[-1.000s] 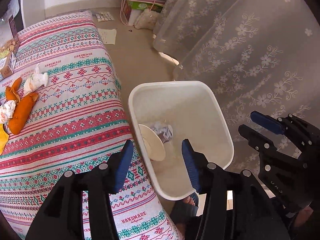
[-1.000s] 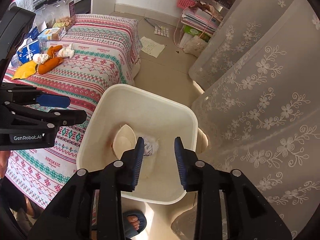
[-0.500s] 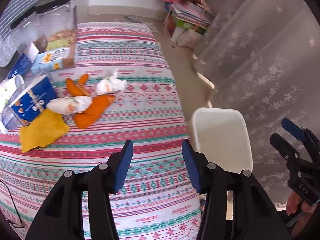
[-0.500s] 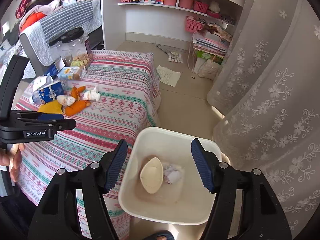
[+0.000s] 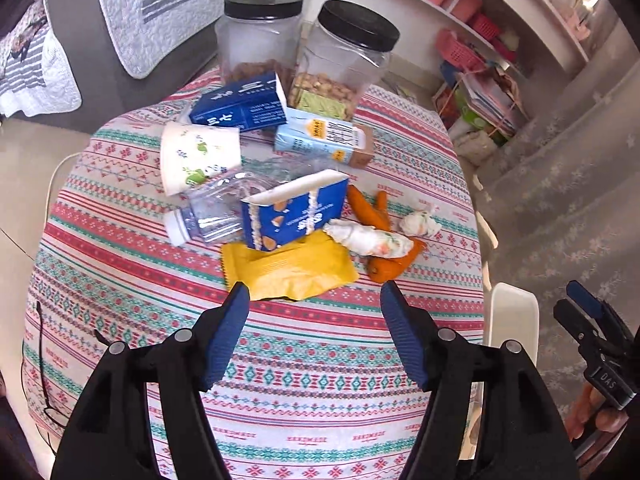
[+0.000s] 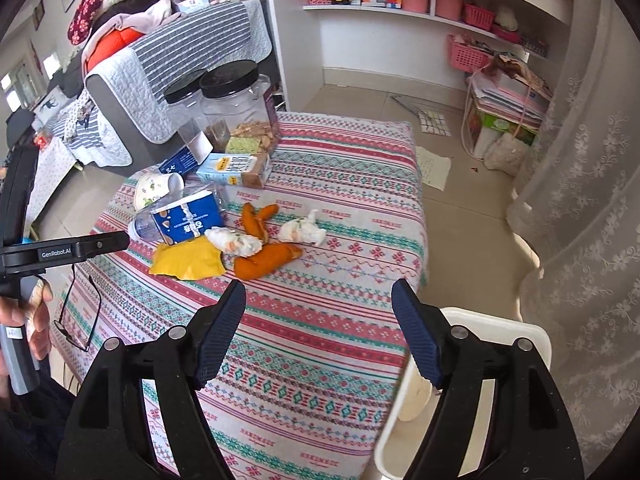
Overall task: Collect trash
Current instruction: 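Move both tools back over the table toward the remaining trash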
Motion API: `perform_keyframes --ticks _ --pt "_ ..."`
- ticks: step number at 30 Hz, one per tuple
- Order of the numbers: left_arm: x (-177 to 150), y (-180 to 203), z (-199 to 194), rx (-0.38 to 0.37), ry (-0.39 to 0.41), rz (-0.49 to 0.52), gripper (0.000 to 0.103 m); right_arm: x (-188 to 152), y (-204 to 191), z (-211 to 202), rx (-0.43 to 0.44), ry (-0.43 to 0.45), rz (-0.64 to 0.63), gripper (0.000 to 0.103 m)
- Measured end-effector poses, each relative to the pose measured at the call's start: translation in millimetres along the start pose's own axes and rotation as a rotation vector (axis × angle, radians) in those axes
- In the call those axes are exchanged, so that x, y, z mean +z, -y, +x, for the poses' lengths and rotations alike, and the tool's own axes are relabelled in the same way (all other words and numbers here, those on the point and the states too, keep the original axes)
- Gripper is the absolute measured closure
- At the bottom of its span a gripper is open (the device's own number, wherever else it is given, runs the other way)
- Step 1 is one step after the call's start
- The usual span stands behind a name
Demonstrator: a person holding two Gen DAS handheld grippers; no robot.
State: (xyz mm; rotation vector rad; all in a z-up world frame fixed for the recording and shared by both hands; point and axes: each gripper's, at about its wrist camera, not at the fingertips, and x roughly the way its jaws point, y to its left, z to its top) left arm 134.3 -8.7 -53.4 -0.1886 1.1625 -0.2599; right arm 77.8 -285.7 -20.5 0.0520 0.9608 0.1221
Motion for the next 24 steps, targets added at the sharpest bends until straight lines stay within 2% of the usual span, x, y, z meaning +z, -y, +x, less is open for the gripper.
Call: perform_keyframes --ticks 4,8,13,19,24 --pt "2 -9 -5 0.041 0.019 0.040 0.032 6 -17 22 0.022 -0.029 -0.001 0.030" --pt "4 -21 2 0.085 0.009 0.058 0.031 10 -33 38 0.027 -0.033 -0.039 0.030" --pt "11 -28 5 0.178 0.056 0.115 0.031 15 -50 55 0.052 -0.029 -0.085 0.030" --pt "15 -24 20 0.219 0.058 0.190 0.031 18 -71 79 0.049 -0.032 -0.164 0.030" --pt "20 -36 36 0.235 0.036 0.180 0.031 16 -83 99 0.024 -0.051 -0.229 0.030"
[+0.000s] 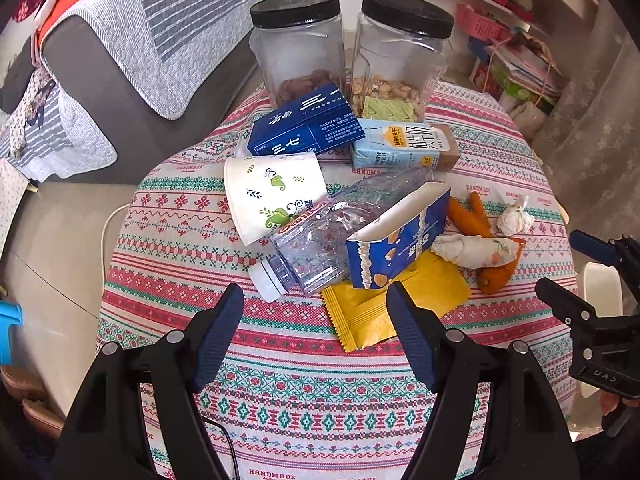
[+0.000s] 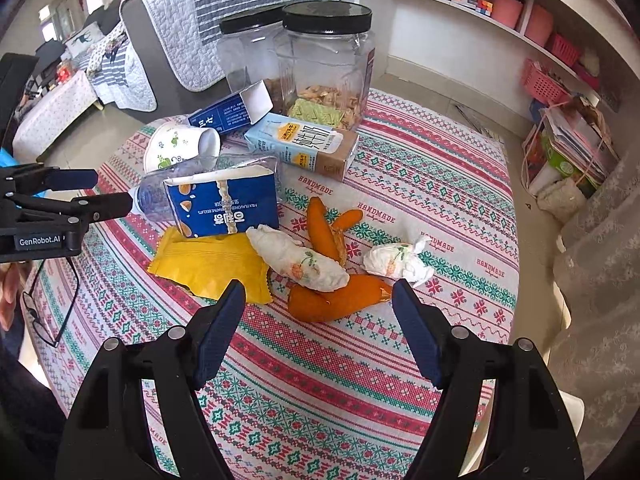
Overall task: Collect trash
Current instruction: 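Move both tools back over the table toward the remaining trash, then grasp white wrapped tissue with right tool while left tool grasps yellow packet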
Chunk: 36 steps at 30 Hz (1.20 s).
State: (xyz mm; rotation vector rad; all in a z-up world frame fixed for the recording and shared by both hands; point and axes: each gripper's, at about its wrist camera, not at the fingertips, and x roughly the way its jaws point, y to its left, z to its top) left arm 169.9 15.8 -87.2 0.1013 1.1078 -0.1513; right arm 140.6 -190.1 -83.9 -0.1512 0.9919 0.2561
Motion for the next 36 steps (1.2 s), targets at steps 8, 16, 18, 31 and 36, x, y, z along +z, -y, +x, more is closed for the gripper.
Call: perform_keyframes --ticks 8,16,18,31,36 --pt "3 -3 22 0.006 -0.027 0.038 0.031 12 -19 20 -0.023 0.008 -0.092 0.030" --pt "0 -1 43 -0.018 -0.069 0.086 0.031 14 -33 49 -0.047 -0.050 -0.161 0.050" --pt "-1 0 44 -0.035 -0.071 0.090 0.031 12 -33 54 -0.050 -0.084 -0.165 0.075" --pt "-8 20 41 -0.147 -0.103 0.081 0.032 8 -14 38 0.003 -0.095 -0.098 0.074" --pt "-5 20 52 -0.182 -0.123 0.035 0.032 8 -36 43 -0.046 -0.025 -0.222 0.035"
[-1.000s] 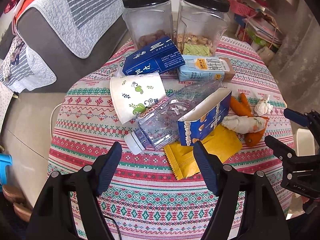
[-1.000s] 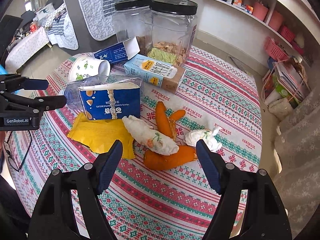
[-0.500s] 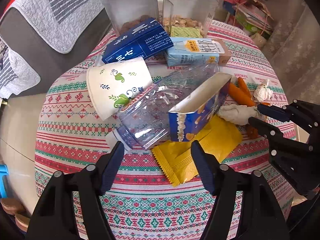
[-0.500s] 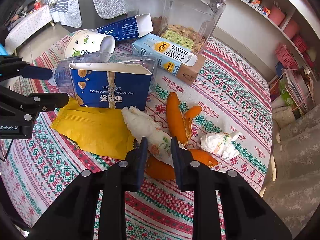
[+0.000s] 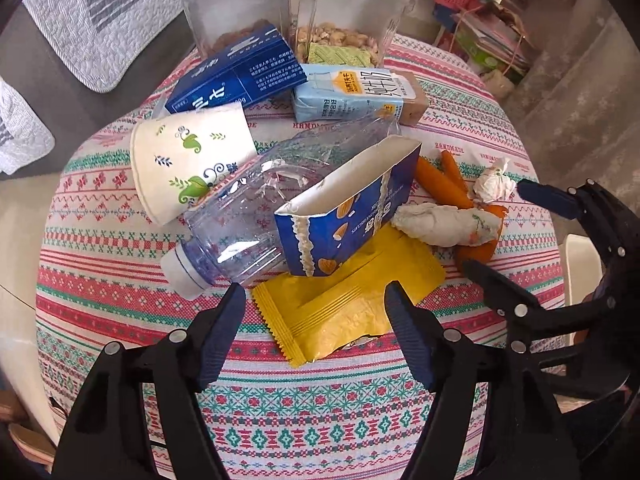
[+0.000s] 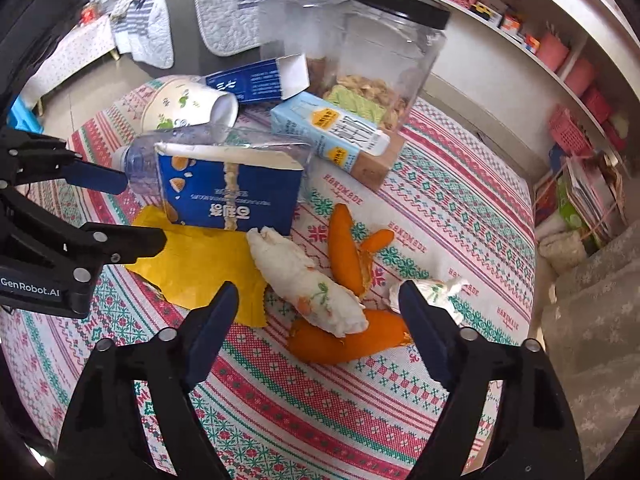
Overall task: Collect trash
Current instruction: 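Grasp white wrapped tissue with right tool while left tool grasps yellow packet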
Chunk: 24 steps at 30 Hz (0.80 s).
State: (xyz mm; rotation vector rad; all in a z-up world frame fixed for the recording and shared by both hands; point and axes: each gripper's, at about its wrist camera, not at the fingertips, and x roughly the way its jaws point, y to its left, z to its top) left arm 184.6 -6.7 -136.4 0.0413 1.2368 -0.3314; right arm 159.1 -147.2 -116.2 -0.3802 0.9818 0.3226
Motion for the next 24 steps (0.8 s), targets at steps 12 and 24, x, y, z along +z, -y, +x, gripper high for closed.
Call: perform_keyframes --ticks 12,24 --pt "-12 2 25 -0.066 -0.076 -0.082 0.033 -2 13 -4 0.015 -0.037 0.069 0.080" --pt "-19 20 27 -0.046 -0.073 0.005 0.103 -21 52 -44 0.106 -0.038 0.266 0.080"
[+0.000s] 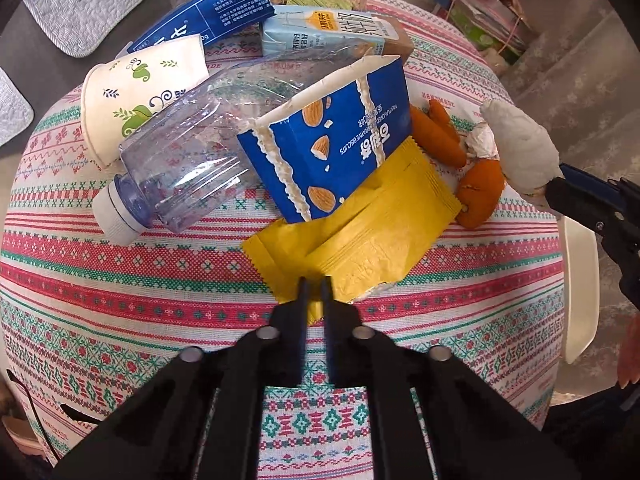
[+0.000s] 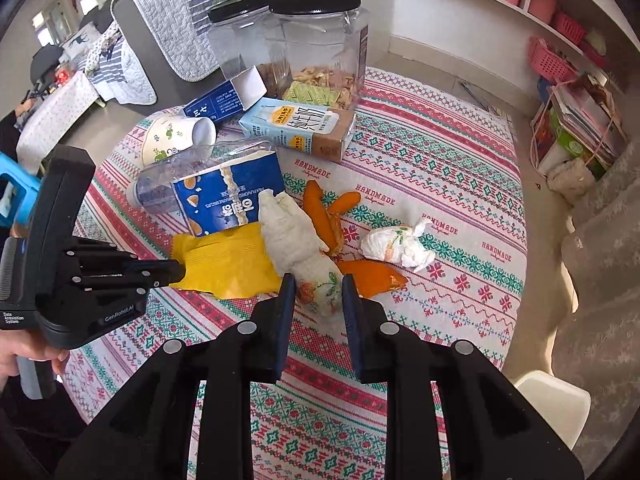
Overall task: Collect trash
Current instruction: 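Grasp white wrapped tissue with right tool while left tool grasps yellow packet, then carry the yellow packet and white tissue over the bin with both tools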
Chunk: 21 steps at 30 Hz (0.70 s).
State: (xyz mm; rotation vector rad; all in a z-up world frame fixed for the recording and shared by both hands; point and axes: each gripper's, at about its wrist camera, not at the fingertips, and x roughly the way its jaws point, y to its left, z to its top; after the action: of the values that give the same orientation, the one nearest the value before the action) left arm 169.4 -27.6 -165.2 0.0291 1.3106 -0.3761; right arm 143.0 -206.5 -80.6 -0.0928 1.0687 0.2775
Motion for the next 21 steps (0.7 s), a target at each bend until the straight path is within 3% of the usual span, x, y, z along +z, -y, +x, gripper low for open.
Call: perform_keyframes --ticks 5,7,8,9,10,11,13,18,21 --pt "-4 15 -6 -0.047 0.010 0.018 0.103 -8 11 -19 0.022 0.016 0.033 0.080" --pt "-4 23 -11 -0.020 0.020 0.046 0.102 -12 16 -26 0.018 0.022 0.043 0.080" --pt "-5 27 -12 0.017 0.026 0.092 0.094 -14 19 -30 0.013 0.026 0.047 0.080" --pt "-6 34 -12 0.051 0.024 0.145 0.080 -17 22 -34 0.012 0.029 0.055 0.080" --pt "-8 39 -12 0.095 0.029 0.176 0.036 -20 25 -37 0.014 0.032 0.063 0.080" --pt "-11 43 -14 0.154 0.066 0.197 0.012 -22 28 -40 0.014 0.034 0.070 0.080" --pt "-13 51 -13 0.211 0.124 0.258 0.012 -28 33 -44 0.011 0.033 0.082 0.080" --pt "-10 61 23 0.291 0.045 0.327 0.012 -37 39 -45 0.007 0.028 0.085 0.080" --pt "-4 60 26 0.280 0.064 0.318 0.014 -40 43 -48 0.007 0.030 0.087 0.080"
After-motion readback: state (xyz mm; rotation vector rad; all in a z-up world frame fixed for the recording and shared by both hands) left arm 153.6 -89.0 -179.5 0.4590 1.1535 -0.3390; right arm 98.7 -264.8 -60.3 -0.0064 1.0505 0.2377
